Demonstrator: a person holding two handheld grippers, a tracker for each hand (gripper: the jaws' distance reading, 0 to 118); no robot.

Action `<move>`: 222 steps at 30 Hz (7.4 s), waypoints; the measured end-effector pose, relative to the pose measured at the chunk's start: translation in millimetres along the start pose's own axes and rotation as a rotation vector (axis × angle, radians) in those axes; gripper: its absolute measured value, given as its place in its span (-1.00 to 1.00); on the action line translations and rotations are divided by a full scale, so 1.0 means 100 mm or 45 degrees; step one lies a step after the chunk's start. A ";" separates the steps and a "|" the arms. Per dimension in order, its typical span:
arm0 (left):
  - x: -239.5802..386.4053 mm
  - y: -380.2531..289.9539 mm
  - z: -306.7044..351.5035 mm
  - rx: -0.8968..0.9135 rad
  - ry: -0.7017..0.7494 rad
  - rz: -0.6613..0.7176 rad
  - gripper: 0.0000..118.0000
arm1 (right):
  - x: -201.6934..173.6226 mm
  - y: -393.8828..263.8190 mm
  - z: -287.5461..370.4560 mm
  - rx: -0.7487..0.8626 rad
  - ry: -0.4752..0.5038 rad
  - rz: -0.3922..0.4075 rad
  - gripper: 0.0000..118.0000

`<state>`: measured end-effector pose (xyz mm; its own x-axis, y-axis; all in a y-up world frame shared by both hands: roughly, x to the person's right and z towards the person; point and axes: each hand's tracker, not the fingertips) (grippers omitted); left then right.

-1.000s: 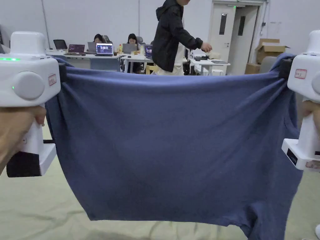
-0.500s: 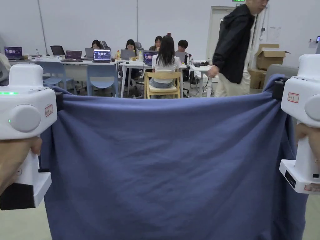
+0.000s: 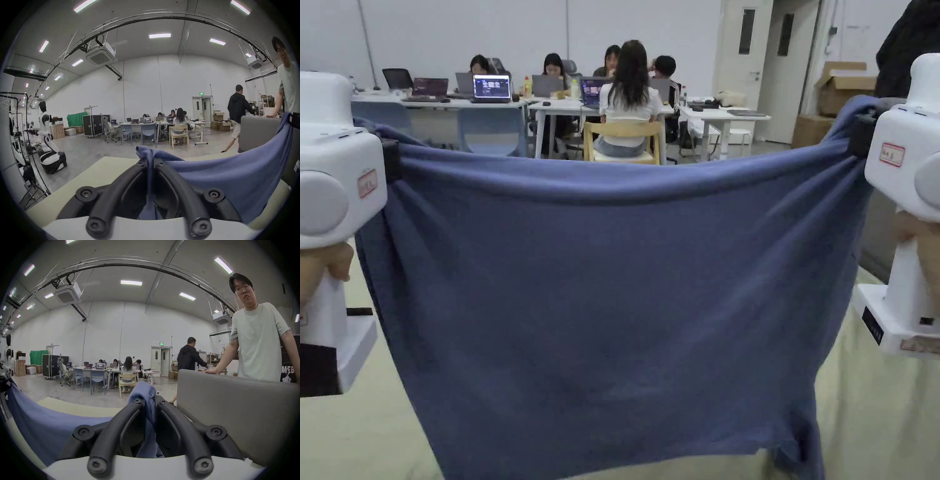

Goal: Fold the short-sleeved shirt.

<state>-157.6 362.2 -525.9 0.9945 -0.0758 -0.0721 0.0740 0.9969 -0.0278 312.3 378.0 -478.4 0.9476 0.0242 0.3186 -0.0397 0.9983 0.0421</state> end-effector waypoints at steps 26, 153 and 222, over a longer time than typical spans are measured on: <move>-0.36 -1.37 1.76 -0.353 -0.031 0.128 -0.95 | 0.25 -1.25 1.86 -0.322 0.139 -0.063 -0.77; 0.96 -3.60 -0.59 -1.010 -0.275 -0.323 -0.91 | 0.38 -3.71 -0.49 -1.303 -0.094 0.185 1.00; -0.43 0.46 1.41 -0.065 0.010 -0.044 -0.91 | 0.11 0.83 1.26 -0.193 0.161 0.010 -0.87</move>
<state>-186.8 414.6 -383.3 0.9908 -0.1108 -0.0778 0.1045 0.9912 -0.0810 279.5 454.2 -351.9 0.9801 0.0286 0.1963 -0.0077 0.9943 -0.1062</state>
